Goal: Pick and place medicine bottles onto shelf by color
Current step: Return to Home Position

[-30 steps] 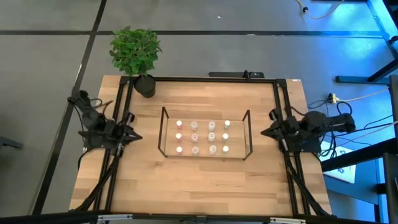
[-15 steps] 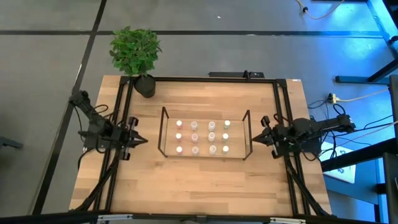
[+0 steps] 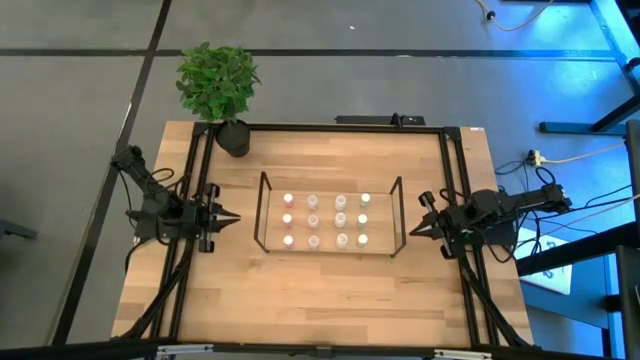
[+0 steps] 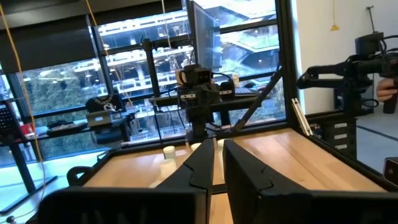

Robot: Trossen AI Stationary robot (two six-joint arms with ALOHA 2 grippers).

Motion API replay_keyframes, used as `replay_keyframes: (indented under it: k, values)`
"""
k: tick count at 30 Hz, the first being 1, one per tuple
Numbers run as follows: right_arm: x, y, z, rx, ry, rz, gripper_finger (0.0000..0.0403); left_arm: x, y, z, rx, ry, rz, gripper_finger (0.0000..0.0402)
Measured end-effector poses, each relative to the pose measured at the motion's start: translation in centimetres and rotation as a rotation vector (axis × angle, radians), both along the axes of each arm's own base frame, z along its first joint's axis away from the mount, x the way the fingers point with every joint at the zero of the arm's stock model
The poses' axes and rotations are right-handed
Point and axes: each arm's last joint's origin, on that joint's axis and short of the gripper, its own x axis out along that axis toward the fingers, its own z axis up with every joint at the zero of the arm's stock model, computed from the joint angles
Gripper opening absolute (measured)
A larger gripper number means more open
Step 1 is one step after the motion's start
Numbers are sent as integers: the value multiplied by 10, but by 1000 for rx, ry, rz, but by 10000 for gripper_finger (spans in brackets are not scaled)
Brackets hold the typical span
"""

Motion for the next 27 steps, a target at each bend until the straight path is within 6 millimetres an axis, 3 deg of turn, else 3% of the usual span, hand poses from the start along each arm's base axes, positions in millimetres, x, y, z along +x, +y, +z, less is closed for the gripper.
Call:
replay_keyframes:
  k: [15,22,27]
  values:
    - [0,0,-1,206,96,10,10,0,0,0,0,0,0,12]
    - [0,0,-4,410,202,28,10,0,0,0,0,1,0,2]
    - [0,0,-4,430,209,30,10,0,0,0,0,0,0,4]
